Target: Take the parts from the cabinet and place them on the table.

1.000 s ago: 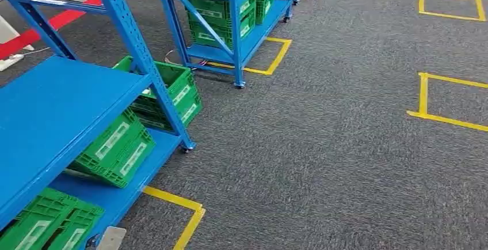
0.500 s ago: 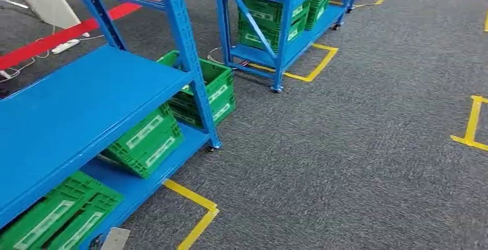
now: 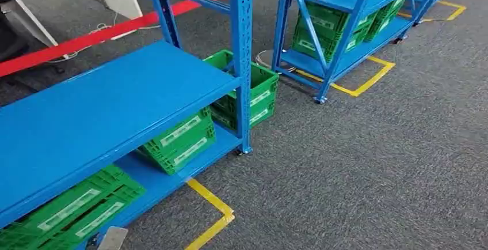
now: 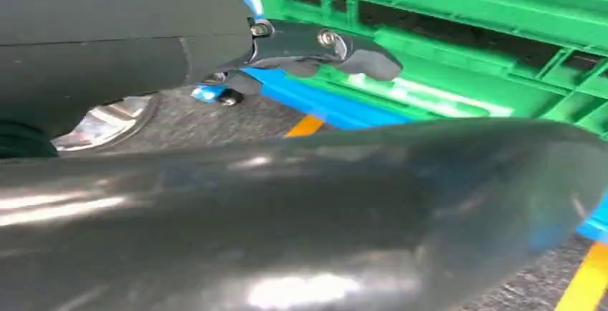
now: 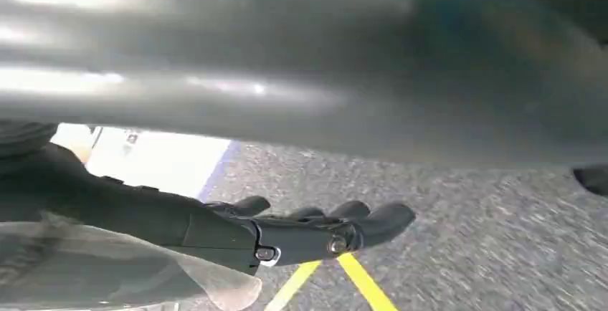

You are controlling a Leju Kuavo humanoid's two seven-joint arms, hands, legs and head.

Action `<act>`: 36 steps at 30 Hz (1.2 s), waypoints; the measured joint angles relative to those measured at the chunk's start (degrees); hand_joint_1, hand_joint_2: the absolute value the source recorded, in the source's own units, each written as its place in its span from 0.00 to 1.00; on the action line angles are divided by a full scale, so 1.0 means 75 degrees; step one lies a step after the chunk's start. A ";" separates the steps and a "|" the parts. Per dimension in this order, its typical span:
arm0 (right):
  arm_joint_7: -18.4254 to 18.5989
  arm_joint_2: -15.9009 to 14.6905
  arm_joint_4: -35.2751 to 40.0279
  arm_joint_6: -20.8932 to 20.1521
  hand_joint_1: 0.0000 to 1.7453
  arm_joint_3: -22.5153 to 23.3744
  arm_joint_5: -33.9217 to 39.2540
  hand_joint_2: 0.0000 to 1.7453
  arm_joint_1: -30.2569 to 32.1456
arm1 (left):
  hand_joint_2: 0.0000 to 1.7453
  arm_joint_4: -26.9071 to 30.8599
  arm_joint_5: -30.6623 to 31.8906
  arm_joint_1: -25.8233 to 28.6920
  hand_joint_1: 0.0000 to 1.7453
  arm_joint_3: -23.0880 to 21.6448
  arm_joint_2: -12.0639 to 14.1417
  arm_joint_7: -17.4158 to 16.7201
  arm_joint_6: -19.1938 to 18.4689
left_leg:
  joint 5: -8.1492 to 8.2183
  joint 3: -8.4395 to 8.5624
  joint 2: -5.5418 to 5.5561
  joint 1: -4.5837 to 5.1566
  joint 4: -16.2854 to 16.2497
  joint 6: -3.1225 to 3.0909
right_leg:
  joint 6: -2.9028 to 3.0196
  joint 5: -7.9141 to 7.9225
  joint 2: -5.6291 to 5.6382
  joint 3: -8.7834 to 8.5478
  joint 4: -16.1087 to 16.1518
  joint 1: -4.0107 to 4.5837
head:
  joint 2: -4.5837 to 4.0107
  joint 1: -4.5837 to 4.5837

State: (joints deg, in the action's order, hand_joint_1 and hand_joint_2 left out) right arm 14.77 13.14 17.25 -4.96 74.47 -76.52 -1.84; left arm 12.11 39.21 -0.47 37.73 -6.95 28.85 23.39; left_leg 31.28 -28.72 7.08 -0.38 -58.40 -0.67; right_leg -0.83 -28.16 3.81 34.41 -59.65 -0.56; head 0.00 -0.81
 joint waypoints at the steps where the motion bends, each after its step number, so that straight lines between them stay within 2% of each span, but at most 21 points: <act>1: 0.0006 0.0000 0.0000 0.0000 0.00 0.0000 -0.0003 0.00 -0.0003 | 0.00 -0.0003 0.0003 0.0025 0.00 0.0000 -0.0006 0.0009 0.0003 | -0.0024 0.0058 0.0020 0.0014 -0.0029 0.0046 | 0.0059 -0.0033 -0.0117 -0.0017 0.0037 0.0026 | 0.0000 -0.0009; 3: 0.0114 0.0018 0.0000 0.0003 0.00 -0.0003 -0.0006 0.00 -0.0015 | 0.00 -0.0009 0.0012 0.0037 0.00 0.0000 0.0030 0.0012 0.0006 | 0.0067 0.0086 -0.0103 0.0020 -0.0065 0.0097 | 0.0133 0.0010 -0.0270 -0.0186 0.0151 -0.0028 | 0.0000 -0.0012; 4: 0.0114 0.0012 0.0003 0.0012 0.00 -0.0003 -0.0009 0.00 -0.0020 | 0.00 -0.0009 0.0015 0.0011 0.00 -0.0003 0.0000 0.0017 0.0006 | 0.0220 -0.0043 -0.0541 0.0046 -0.0343 0.0142 | 0.0179 -0.0017 -0.0353 -0.0268 0.0209 -0.0023 | 0.0000 0.0063; 6: 0.0076 0.0015 0.0003 0.0009 0.00 -0.0003 -0.0011 0.00 -0.0013 | 0.00 -0.0009 0.0032 -0.0059 0.00 -0.0003 -0.0003 0.0018 0.0006 | 0.0742 -0.0650 -0.0831 0.0018 -0.1426 0.0223 | 0.0244 -0.0091 -0.0592 -0.0340 0.0219 -0.0002 | 0.0000 0.0069; 8: 0.0076 0.0015 0.0003 0.0009 0.00 -0.0003 -0.0015 0.00 -0.0016 | 0.00 -0.0009 0.0035 -0.0044 0.00 -0.0003 0.0000 0.0017 0.0009 | 0.0953 -0.1138 -0.0872 -0.0005 -0.2182 0.0262 | 0.0247 -0.0172 -0.0775 -0.0405 0.0217 0.0005 | 0.0000 0.0067; 10: 0.0076 0.0015 0.0003 0.0009 0.00 -0.0003 -0.0018 0.00 -0.0017 | 0.00 -0.0011 0.0047 0.0004 0.00 0.0000 0.0006 0.0017 0.0012 | 0.0455 -0.1040 -0.0898 -0.0011 -0.1733 0.0246 | 0.0233 -0.0253 -0.0926 -0.0517 0.0217 0.0005 | 0.0000 0.0070; 12: 0.0091 0.0015 0.0003 0.0009 0.00 -0.0003 -0.0020 0.00 -0.0022 | 0.00 -0.0012 0.0055 0.0009 0.00 -0.0003 0.0009 0.0017 0.0017 | -0.0431 -0.0537 -0.1115 0.0003 -0.0442 0.0181 | 0.0207 -0.0344 -0.1085 -0.0668 0.0220 0.0008 | 0.0000 0.0070; 13: 0.0088 0.0015 0.0003 0.0009 0.00 -0.0003 -0.0020 0.00 -0.0017 | 0.00 -0.0012 0.0055 0.0004 0.00 -0.0003 0.0014 0.0017 0.0020 | -0.0478 -0.0382 -0.1444 0.0063 -0.0139 0.0163 | 0.0188 -0.0385 -0.1163 -0.0625 0.0242 0.0010 | 0.0000 0.0055; 14: 0.0082 0.0015 0.0003 0.0009 0.00 0.0000 -0.0020 0.00 -0.0017 | 0.00 -0.0012 0.0055 -0.0021 0.00 -0.0003 0.0006 0.0023 0.0026 | -0.0058 -0.0499 -0.1616 0.0147 -0.0081 0.0146 | 0.0141 -0.0408 -0.1227 -0.0741 0.0223 0.0049 | 0.0000 0.0087; 16: 0.0006 0.0020 0.0003 0.0009 0.00 0.0000 -0.0020 0.00 -0.0034 | 0.00 -0.0012 0.0067 -0.0009 0.00 -0.0003 0.0009 0.0029 0.0029 | -0.0462 -0.0511 -0.1493 0.0141 -0.0090 0.0031 | 0.0043 -0.0482 -0.1389 -0.0771 0.0221 0.0088 | 0.0000 0.0069; 18: 0.0012 0.0020 0.0003 0.0009 0.00 0.0000 -0.0023 0.00 -0.0058 | 0.00 -0.0012 0.0067 0.0013 0.00 -0.0003 0.0006 0.0032 0.0032 | -0.0516 -0.0459 -0.1304 0.0096 0.0008 -0.0046 | -0.0050 -0.0548 -0.1481 -0.0864 0.0254 0.0080 | 0.0000 0.0090; 20: 0.0021 0.0020 0.0003 0.0009 0.00 -0.0003 -0.0023 0.00 -0.0085 | 0.00 -0.0012 0.0067 -0.0018 0.00 0.0000 -0.0003 0.0041 0.0035 | -0.0556 -0.0477 -0.1134 0.0049 0.0033 -0.0105 | -0.0120 -0.0973 -0.0750 -0.0560 -0.0349 0.0042 | 0.0000 0.0040; 22: -0.0058 0.0020 0.0003 0.0003 0.00 0.0000 -0.0029 0.00 -0.0051 | 0.00 -0.0012 0.0076 -0.0057 0.00 0.0000 0.0006 0.0050 0.0041 | -0.0569 -0.0507 -0.0938 0.0044 0.0032 -0.0140 | -0.0149 -0.1508 -0.0560 0.0086 -0.1650 0.0028 | 0.0000 0.0017; 23: -0.0055 0.0020 0.0003 0.0006 0.00 0.0000 -0.0041 0.00 -0.0035 | 0.00 -0.0012 0.0079 -0.0051 0.00 0.0000 0.0006 0.0058 0.0044 | -0.0569 -0.0509 -0.0827 0.0045 0.0030 -0.0140 | -0.0159 -0.1596 -0.0533 0.0351 -0.2096 0.0029 | 0.0000 0.0017; 25: -0.0049 0.0020 0.0006 0.0006 0.00 0.0000 -0.0047 0.00 -0.0007 | 0.00 -0.0015 0.0082 -0.0031 0.00 0.0000 0.0006 0.0064 0.0044 | -0.0568 -0.0494 -0.0610 0.0041 0.0026 -0.0138 | -0.0154 -0.1174 -0.0521 0.0400 -0.1900 0.0026 | 0.0000 0.0020; 27: -0.0049 0.0020 0.0006 0.0011 0.00 0.0000 -0.0058 0.00 -0.0007 | 0.00 -0.0015 0.0079 -0.0034 0.00 0.0000 0.0006 0.0064 0.0047 | -0.0558 -0.0464 -0.0389 0.0038 0.0023 -0.0121 | -0.0121 -0.0413 -0.0398 -0.0062 -0.0700 0.0000 | 0.0000 0.0017; 28: -0.0049 0.0020 0.0009 0.0012 0.00 0.0000 -0.0064 0.00 -0.0008 | 0.00 -0.0015 0.0079 -0.0035 0.00 0.0000 0.0003 0.0067 0.0047 | -0.0547 -0.0462 -0.0307 0.0035 0.0020 -0.0096 | -0.0098 -0.0160 -0.0161 -0.0280 -0.0140 -0.0022 | 0.0000 0.0015; 29: -0.0052 0.0020 0.0009 0.0015 0.00 0.0000 -0.0067 0.00 -0.0012 | 0.00 -0.0015 0.0082 -0.0049 0.00 0.0000 0.0003 0.0067 0.0050 | -0.0521 -0.0510 -0.0230 0.0089 -0.0045 -0.0035 | -0.0062 -0.0233 0.0186 -0.0364 0.0100 -0.0061 | 0.0000 0.0029; 33: -0.0178 0.0029 0.0009 0.0015 0.00 0.0000 -0.0079 0.00 -0.0027 | 0.00 -0.0015 0.0105 -0.0004 0.00 0.0000 0.0020 0.0073 0.0058 | -0.0577 -0.0608 0.0058 0.0024 -0.0024 0.0155 | 0.0059 -0.0230 -0.0106 -0.0494 0.0205 -0.0069 | 0.0000 0.0029; 35: -0.0180 0.0041 0.0041 0.0032 0.00 0.0000 -0.0084 0.00 -0.0018 | 0.00 -0.0015 0.0122 -0.0015 0.00 0.0000 0.0009 0.0079 0.0061 | -0.0208 -0.0782 -0.0655 0.0050 -0.0483 0.0233 | 0.0150 -0.0229 -0.0319 -0.0537 0.0250 -0.0076 | 0.0000 0.0140; 36: -0.0180 0.0041 0.0041 0.0032 0.00 0.0003 -0.0085 0.00 -0.0005 | 0.00 -0.0015 0.0125 -0.0044 0.00 0.0000 0.0000 0.0079 0.0061 | 0.0086 -0.1025 -0.0780 0.0036 -0.1014 0.0268 | 0.0171 -0.0241 -0.0440 -0.0540 0.0248 -0.0067 | 0.0000 0.0131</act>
State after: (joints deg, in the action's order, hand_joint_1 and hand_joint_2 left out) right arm 13.42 13.44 17.55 -4.72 74.49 -77.16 -1.87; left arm 12.00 40.15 -0.81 37.73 -6.95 29.44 23.85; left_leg 31.92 -36.41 1.23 -0.11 -66.01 1.34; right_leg 0.45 -29.96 0.51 30.36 -57.79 -1.06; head 0.00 0.17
